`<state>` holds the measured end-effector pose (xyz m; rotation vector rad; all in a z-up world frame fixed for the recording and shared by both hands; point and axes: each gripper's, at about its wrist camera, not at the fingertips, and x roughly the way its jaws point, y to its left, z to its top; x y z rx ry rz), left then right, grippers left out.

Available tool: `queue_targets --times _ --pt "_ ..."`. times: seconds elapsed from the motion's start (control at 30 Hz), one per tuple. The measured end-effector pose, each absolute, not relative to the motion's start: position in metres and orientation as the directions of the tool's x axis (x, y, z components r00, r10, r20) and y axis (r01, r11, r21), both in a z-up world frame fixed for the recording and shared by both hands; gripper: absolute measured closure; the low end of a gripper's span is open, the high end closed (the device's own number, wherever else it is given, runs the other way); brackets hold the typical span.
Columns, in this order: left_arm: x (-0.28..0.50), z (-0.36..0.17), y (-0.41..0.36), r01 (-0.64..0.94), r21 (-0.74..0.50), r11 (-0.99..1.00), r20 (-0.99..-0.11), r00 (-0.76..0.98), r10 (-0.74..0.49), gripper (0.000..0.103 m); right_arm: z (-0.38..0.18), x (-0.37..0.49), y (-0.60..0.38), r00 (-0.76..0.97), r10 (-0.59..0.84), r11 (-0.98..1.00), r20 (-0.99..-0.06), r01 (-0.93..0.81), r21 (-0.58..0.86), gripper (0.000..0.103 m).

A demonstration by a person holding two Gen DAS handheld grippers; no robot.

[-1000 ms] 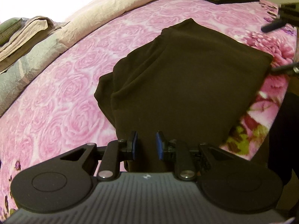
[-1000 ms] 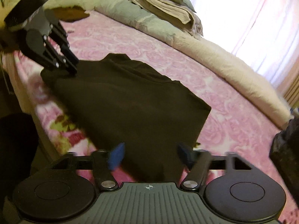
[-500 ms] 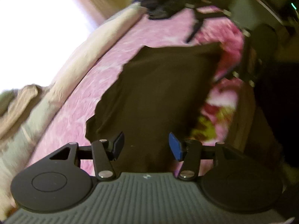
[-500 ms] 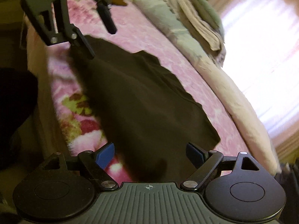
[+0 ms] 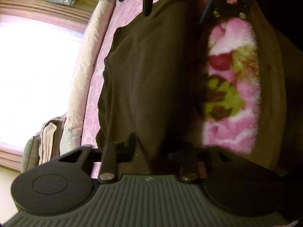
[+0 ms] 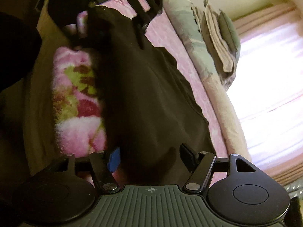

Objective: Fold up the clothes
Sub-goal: 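Grasp the folded t-shirt with both grippers and lift it, then carry the folded t-shirt with both grippers toward the clothes stack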

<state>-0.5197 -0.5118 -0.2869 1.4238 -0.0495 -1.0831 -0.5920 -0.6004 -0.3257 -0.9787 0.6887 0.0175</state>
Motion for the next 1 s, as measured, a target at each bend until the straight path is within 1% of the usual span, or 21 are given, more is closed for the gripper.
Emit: queue_targets --times 0.1,0.2,0.37,0.53,0.57,0.6,0.7,0.8,1.0 --pt "-0.514 -0.286 -0.516 0.578 0.791 -0.202 -0.561 0.551 -0.618 0.088 -0.326 -0.588 -0.607 0.803 -0.282 0.569 -0.526 -0.301 -0.765 0.036" --pt "-0.507 -0.278 -0.517 0.632 0.753 -0.183 -0.585 0.516 -0.626 0.089 -0.326 -0.585 -0.61 0.808 -0.271 0.569 -0.524 -0.304 -0.764 0.036" --pt "-0.489 -0.261 -0.515 0.74 0.654 -0.155 -0.637 0.428 -0.641 0.09 -0.323 -0.579 -0.615 0.787 -0.293 0.586 -0.544 -0.301 -0.752 0.036" --pt "-0.478 -0.246 -0.515 0.8 0.572 -0.182 -0.69 0.349 -0.634 0.09 -0.32 -0.568 -0.616 0.756 -0.305 0.583 -0.58 -0.333 -0.741 0.036" --pt "-0.477 -0.242 -0.516 0.807 0.561 -0.187 -0.698 0.34 -0.63 0.091 -0.319 -0.566 -0.616 0.741 -0.305 0.589 -0.598 -0.346 -0.73 0.049" --pt "-0.476 -0.237 -0.518 0.815 0.548 -0.189 -0.708 0.33 -0.625 0.091 -0.318 -0.564 -0.617 0.723 -0.306 0.595 -0.619 -0.362 -0.717 0.066" --pt "-0.476 -0.217 -0.522 0.816 0.535 -0.219 -0.736 0.322 -0.596 0.093 -0.307 -0.554 -0.62 0.668 -0.302 0.638 -0.68 -0.389 -0.665 0.079" --pt "-0.477 -0.187 -0.527 0.811 0.527 -0.255 -0.76 0.315 -0.568 0.093 -0.262 -0.549 -0.623 0.633 -0.295 0.676 -0.715 -0.39 -0.625 0.082" --pt "-0.502 -0.09 -0.542 0.814 0.475 -0.334 -0.803 0.246 -0.543 0.093 -0.149 -0.567 -0.631 0.567 -0.262 0.732 -0.781 -0.411 -0.543 0.082"
